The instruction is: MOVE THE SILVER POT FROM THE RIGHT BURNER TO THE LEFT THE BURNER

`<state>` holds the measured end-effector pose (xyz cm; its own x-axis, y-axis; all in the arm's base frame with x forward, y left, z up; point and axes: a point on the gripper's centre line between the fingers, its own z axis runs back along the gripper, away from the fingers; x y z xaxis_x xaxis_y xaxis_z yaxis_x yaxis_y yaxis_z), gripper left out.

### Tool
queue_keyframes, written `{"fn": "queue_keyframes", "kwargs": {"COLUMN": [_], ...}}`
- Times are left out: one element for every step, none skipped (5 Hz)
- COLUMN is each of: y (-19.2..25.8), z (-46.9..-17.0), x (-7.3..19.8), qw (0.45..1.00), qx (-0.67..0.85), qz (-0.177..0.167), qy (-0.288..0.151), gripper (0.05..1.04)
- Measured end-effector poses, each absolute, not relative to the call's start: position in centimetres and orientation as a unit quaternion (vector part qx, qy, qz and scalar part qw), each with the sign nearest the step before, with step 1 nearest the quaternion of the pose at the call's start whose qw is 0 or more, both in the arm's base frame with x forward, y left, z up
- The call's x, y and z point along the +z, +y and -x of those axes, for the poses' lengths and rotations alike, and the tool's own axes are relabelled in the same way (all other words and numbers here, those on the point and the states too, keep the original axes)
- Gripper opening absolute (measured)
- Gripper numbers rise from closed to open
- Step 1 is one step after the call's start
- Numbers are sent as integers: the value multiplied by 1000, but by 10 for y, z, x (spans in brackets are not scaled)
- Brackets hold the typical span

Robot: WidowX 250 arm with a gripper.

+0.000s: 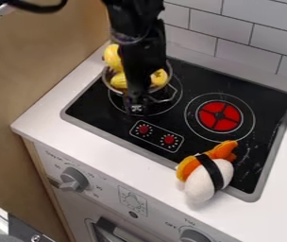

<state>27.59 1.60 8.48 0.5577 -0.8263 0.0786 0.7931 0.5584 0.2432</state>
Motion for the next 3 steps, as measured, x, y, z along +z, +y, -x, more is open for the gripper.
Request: {"fn": "queue_keyframes", "kwargs": {"y": [16,13,8], "z": [-275,-270,-267], "x": [100,114,125], "qw": [881,885,890], "qx": [-463,-460,-454], "qz": [-74,-61,-41], "qy": [-60,-36,-25], "gripper": [998,998,998]}}
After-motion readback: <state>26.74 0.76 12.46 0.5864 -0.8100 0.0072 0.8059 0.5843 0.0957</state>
